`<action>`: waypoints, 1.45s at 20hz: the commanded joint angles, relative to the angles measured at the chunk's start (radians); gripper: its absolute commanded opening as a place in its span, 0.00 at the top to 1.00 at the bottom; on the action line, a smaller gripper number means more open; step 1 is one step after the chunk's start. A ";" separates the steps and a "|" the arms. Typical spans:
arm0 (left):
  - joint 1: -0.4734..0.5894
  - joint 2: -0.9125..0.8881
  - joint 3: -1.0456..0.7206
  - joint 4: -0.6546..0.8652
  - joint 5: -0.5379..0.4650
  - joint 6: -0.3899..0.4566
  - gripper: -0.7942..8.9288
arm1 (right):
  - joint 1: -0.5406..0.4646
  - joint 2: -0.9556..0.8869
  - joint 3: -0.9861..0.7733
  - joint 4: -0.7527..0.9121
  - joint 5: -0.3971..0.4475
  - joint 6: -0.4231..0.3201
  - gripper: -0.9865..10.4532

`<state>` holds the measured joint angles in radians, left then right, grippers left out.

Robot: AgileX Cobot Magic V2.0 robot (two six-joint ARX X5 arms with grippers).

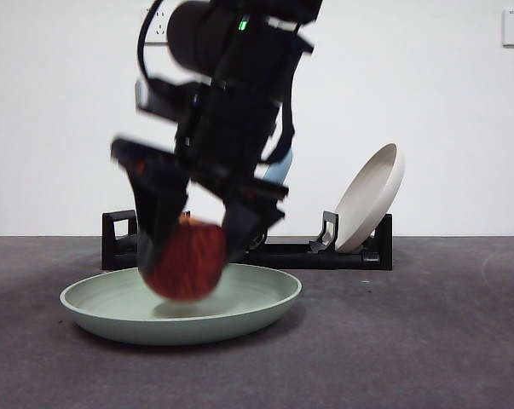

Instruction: Take the green plate from the plate rack,put the plate on the table,take the apple from the table,put the apple in the plate

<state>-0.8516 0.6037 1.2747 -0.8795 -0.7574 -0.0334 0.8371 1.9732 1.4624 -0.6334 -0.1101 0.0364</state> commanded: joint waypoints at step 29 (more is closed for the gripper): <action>0.003 0.081 -0.006 -0.025 0.003 0.008 0.66 | -0.009 -0.123 0.018 -0.017 0.018 -0.014 0.42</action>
<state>-0.8516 0.6765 1.2747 -0.9123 -0.7559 -0.0334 0.8303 1.8706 1.4738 -0.6518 -0.0952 0.0326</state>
